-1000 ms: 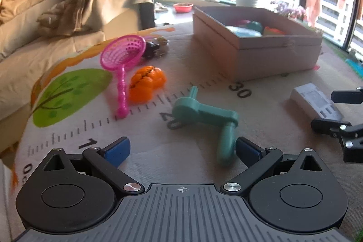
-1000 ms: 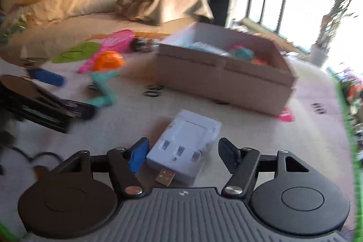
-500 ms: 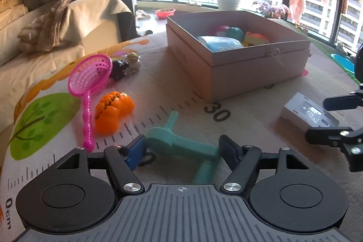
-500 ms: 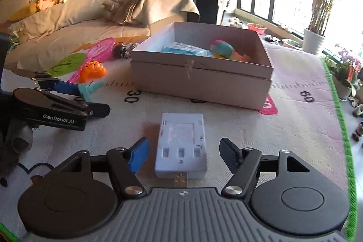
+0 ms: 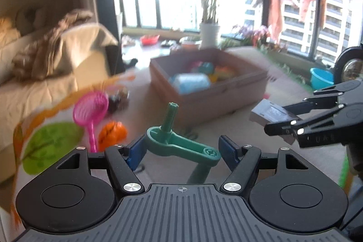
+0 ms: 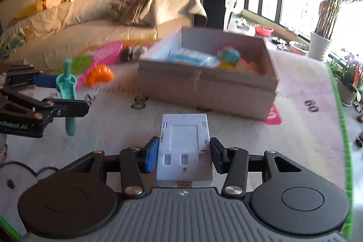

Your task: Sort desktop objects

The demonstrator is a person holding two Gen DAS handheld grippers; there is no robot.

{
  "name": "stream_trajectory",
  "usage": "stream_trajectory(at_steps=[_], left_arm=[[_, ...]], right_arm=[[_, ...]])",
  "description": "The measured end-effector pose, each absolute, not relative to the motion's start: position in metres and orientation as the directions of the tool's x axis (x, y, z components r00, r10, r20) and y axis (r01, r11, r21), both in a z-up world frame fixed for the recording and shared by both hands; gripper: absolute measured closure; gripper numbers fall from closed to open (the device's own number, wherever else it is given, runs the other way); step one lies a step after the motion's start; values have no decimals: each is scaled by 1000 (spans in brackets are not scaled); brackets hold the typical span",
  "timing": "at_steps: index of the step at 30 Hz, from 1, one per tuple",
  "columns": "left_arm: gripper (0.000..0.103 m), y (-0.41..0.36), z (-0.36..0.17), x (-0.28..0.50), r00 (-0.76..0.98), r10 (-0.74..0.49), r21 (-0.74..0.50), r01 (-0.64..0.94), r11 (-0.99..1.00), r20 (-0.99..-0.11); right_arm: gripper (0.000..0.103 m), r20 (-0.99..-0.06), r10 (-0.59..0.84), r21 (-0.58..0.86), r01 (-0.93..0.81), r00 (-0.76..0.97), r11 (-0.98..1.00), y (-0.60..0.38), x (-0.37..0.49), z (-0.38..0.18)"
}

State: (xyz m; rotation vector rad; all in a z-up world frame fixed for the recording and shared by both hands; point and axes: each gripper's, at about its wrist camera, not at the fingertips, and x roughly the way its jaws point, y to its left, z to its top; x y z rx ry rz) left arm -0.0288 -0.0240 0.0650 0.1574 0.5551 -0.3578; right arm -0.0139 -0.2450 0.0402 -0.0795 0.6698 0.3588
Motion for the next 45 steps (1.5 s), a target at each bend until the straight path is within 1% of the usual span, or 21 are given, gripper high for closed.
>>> stream_trajectory(at_steps=[5, 8, 10, 13, 15, 17, 19, 22, 26, 28, 30, 33, 36, 38, 39, 40, 42, 43, 45], left_arm=[[28, -40, 96, -28, 815, -348, 67, 424, 903, -464], [28, -55, 105, -6, 826, -360, 89, 437, 895, -433], [28, -67, 109, 22, 823, -375, 71, 443, 894, -427], [28, -80, 111, 69, 831, -378, 18, 421, 907, -408], [25, -79, 108, 98, 811, -385, -52, 405, 913, -440], [23, -65, 102, 108, 798, -388, -123, 376, 919, -461], [12, -47, 96, 102, 799, -393, -135, 374, 917, -456], [9, -24, 82, 81, 827, -315, -47, 333, 942, -466], [7, 3, 56, 51, 848, -167, 96, 246, 964, -502], [7, 18, 42, 48, 837, -98, 133, 199, 971, -538], [7, 25, 27, 53, 815, -50, 140, 159, 977, -577], [7, 41, 13, 67, 794, -54, 70, 122, 990, -605], [12, 54, 10, 81, 795, -133, -31, 142, 989, -592], [18, 53, 6, 88, 790, -139, -42, 142, 989, -597], [24, 54, 5, 93, 789, -138, -42, 142, 989, -598], [35, 54, 5, 94, 788, -139, -43, 142, 989, -600], [47, 59, 4, 97, 781, -145, -52, 142, 988, -607], [50, 61, 4, 93, 777, -161, -66, 152, 986, -609], [58, 65, 3, 86, 768, -193, -81, 182, 980, -611]], right_arm=[[56, -530, 324, 100, -321, 784, 942, -278, -19, 88], [56, -482, 309, 98, -300, 820, 949, -290, -9, 110], [56, -459, 288, 86, -280, 841, 956, -292, 9, 120], [55, -457, 270, 113, -246, 847, 963, -293, 49, 126], [55, -462, 280, 143, -241, 842, 960, -293, 76, 124], [55, -488, 272, 170, -215, 829, 962, -293, 98, 117], [55, -500, 263, 167, -206, 825, 964, -294, 106, 111], [54, -513, 252, 151, -203, 821, 967, -293, 108, 105], [54, -545, 247, 147, -198, 801, 969, -281, 111, 99], [54, -553, 268, 138, -230, 789, 963, -265, 111, 99], [54, -553, 309, 130, -287, 774, 949, -239, 113, 102], [47, -573, 392, 134, -390, 720, 911, -187, 125, 107], [44, -616, 462, 176, -460, 638, 870, -132, 146, 103], [39, -650, 469, 173, -485, 597, 857, -94, 166, 96], [39, -671, 456, 166, -482, 585, 861, -78, 176, 92], [39, -695, 442, 163, -475, 567, 865, -63, 187, 87], [38, -743, 409, 179, -432, 530, 884, -42, 215, 75], [31, -764, 391, 189, -401, 514, 896, -36, 228, 69], [24, -796, 358, 197, -350, 488, 916, -25, 252, 56]])
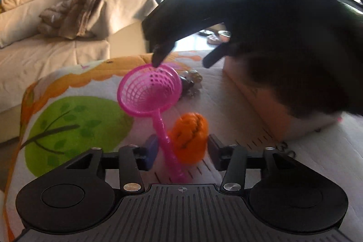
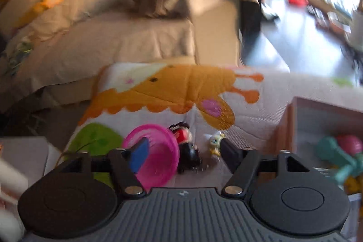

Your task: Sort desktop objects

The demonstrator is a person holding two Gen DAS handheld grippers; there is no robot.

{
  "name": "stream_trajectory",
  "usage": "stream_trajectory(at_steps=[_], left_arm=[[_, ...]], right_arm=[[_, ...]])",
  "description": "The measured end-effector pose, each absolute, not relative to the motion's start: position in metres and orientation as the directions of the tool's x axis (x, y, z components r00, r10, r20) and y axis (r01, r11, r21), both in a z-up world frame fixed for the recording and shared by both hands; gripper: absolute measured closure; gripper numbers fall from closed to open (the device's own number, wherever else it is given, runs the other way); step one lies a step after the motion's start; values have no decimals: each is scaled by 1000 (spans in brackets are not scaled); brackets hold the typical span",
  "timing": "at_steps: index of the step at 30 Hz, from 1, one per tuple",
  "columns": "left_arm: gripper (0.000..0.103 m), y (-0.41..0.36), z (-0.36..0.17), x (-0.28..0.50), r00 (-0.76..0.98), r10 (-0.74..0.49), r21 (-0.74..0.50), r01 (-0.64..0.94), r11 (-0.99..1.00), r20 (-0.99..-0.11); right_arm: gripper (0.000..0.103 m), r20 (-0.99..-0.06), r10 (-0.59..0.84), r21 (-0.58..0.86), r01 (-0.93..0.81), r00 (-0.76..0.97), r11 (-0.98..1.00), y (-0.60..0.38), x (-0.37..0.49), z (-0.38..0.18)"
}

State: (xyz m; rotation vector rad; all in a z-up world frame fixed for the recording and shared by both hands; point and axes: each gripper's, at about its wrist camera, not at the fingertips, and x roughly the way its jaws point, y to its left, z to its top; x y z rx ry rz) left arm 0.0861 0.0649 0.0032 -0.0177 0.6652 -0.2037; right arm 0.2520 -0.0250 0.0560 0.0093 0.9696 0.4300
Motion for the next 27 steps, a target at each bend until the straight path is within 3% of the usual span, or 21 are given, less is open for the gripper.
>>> stream_trajectory(at_steps=[3, 5, 6, 7, 15, 17, 19, 27], left_arm=[[55, 70, 1, 72, 738, -265, -121, 245, 962, -621], [38, 76, 3, 60, 739, -283, -135, 256, 957, -611], [25, 79, 4, 55, 748, -277, -134, 248, 960, -603], [18, 82, 7, 49, 758, -267, -130, 238, 963, -595], [8, 77, 12, 27, 742, -260, -72, 276, 958, -618], [7, 70, 12, 18, 723, -290, -67, 321, 945, -626], [6, 61, 12, 9, 704, -323, -62, 370, 927, -633], [5, 18, 6, 2, 645, -388, -50, 476, 878, -658]], right_arm=[[23, -832, 317, 158, -354, 455, 922, -19, 264, 36], [36, -839, 302, 122, -384, 454, 915, -15, 258, 29], [48, -842, 315, 121, -414, 438, 902, -13, 252, 28], [50, -845, 333, 137, -431, 419, 892, -14, 247, 28], [56, -847, 374, 140, -520, 378, 842, -31, 180, 39], [60, -842, 400, 162, -539, 361, 827, -39, 162, 44], [71, -829, 437, 184, -568, 348, 802, -53, 137, 53], [71, -801, 471, 253, -505, 369, 825, -133, 79, 55]])
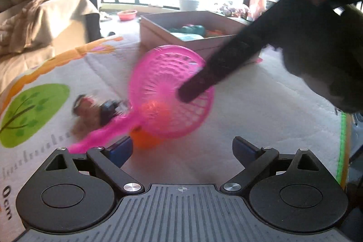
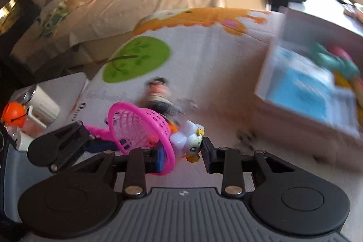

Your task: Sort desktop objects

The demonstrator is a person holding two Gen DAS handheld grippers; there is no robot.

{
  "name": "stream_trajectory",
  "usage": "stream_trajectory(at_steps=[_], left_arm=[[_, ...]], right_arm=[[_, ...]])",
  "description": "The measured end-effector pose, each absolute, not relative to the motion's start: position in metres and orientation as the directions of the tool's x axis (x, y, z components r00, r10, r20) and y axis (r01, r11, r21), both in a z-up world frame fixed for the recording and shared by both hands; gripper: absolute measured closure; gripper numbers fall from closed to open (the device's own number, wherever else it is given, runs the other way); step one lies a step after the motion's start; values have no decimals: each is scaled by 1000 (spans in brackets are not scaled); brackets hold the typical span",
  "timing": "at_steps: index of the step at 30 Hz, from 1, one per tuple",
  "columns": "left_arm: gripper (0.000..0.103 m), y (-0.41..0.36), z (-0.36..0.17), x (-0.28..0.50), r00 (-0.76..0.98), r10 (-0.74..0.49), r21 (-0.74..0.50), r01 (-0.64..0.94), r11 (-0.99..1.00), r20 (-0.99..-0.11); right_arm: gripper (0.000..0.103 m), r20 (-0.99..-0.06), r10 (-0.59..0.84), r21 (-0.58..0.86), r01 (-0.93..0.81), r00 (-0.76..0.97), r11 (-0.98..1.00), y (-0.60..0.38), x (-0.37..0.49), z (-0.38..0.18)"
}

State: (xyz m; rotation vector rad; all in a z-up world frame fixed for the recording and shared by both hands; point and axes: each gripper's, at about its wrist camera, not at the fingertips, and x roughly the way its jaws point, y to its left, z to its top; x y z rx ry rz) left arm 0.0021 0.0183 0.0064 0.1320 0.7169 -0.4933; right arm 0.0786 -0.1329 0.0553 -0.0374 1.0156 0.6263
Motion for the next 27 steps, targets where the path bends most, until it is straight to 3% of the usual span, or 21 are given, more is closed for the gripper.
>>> stream_trajectory(at_steps=[6, 8, 10, 13, 19, 23, 27], left_arm=[[4, 0, 15, -1, 627, -443, -73, 525, 848, -641], [4, -6, 19, -4, 629, -446, -54, 541, 839, -637], [4, -9, 24, -6, 644, -432, -28, 538, 843, -631], [3, -6, 33, -7, 694, -382, 23, 498, 867, -611], [3, -2, 25, 4, 754, -191, 177, 377, 909, -628], [3, 3, 19, 7, 698, -232, 100, 400, 911, -677], [3, -9, 22, -11, 621, -385, -25, 508, 861, -683]], right_arm=[[70, -762, 360, 143, -402, 539, 905, -193, 55, 61], [66, -738, 290, 75, -352, 609, 933, -208, 48, 61], [56, -716, 269, 61, -326, 644, 943, -221, 42, 60], [44, -699, 315, 122, -327, 642, 937, -236, 37, 56], [41, -675, 354, 169, -332, 647, 928, -238, 31, 39], [37, -668, 353, 185, -314, 655, 931, -243, 29, 34], [32, -665, 321, 176, -276, 674, 945, -255, 27, 32]])
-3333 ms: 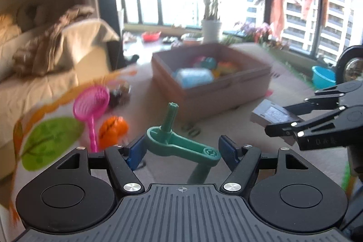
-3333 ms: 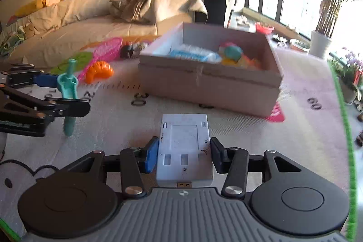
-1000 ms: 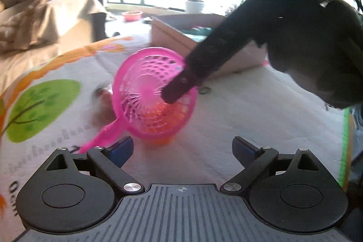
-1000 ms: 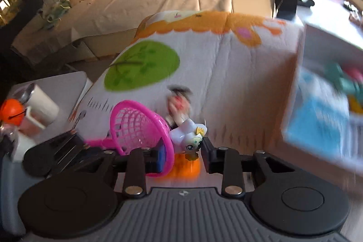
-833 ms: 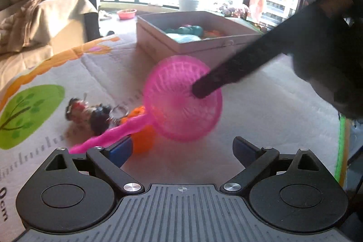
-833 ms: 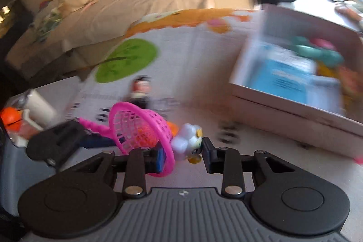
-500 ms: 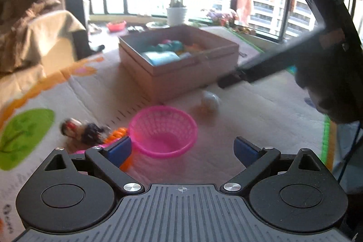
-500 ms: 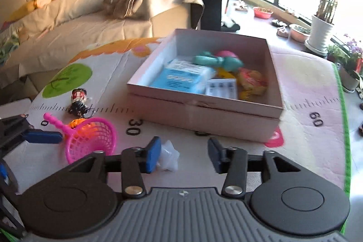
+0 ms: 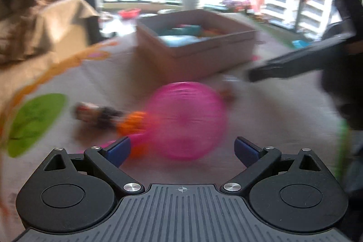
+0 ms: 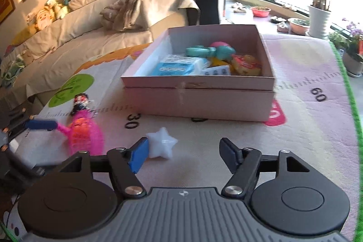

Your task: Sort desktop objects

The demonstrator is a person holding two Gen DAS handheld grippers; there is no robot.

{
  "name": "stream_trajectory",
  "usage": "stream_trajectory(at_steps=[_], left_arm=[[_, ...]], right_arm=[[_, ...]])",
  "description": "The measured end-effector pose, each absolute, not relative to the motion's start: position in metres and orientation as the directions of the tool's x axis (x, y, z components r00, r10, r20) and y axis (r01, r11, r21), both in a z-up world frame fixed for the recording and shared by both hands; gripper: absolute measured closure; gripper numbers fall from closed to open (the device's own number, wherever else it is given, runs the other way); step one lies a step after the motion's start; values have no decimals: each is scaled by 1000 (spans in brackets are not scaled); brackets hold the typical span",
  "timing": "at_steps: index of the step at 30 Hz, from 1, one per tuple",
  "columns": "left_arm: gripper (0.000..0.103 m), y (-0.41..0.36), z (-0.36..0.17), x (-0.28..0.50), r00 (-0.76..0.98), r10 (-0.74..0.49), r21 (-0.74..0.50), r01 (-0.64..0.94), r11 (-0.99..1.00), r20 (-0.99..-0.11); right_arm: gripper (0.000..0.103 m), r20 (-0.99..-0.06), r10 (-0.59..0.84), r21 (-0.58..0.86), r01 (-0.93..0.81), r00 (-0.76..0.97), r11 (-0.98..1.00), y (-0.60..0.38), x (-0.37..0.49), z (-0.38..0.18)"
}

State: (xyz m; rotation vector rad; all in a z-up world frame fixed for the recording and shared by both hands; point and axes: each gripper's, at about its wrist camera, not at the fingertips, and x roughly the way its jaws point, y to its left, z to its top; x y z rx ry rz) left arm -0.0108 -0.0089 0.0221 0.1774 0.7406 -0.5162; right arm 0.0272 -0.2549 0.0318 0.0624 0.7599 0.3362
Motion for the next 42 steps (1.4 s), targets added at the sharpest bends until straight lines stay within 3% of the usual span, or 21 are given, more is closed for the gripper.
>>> stream_trajectory(at_steps=[2, 5, 10, 14, 17, 21, 29, 32, 36, 42], left_arm=[[3, -18, 22, -19, 589, -440, -55, 556, 830, -678], [3, -27, 30, -28, 630, -428, 2, 564, 826, -648], [3, -7, 31, -9, 730, -193, 110, 346, 932, -655], [3, 12, 31, 3, 739, -123, 107, 256, 961, -663], [3, 19, 31, 2, 735, -132, 105, 267, 958, -666], [3, 22, 25, 4, 711, -171, 96, 319, 943, -682], [3, 5, 22, -16, 592, -402, -63, 509, 858, -699], [3, 0, 30, -22, 654, -371, 17, 507, 862, -659], [3, 6, 29, -7, 738, -219, 150, 398, 905, -638], [12, 22, 15, 9, 711, -169, 172, 381, 908, -683]], right_arm=[[31, -667, 313, 182, -260, 676, 948, -259, 27, 29], [31, -668, 318, 189, -260, 672, 947, -260, 25, 26], [27, -654, 283, 101, -290, 702, 952, -249, 15, 22], [20, -648, 240, 52, -272, 723, 961, -245, 14, 12], [16, -660, 239, 76, -253, 712, 964, -248, 16, 2], [1, -665, 237, 79, -248, 709, 965, -248, 19, 1], [0, -681, 225, 64, -250, 697, 966, -244, 21, -1], [0, -686, 209, 40, -251, 697, 967, -241, 21, -2], [0, -690, 195, 20, -251, 697, 968, -238, 21, -3], [0, -688, 197, 23, -251, 698, 968, -240, 21, -3]])
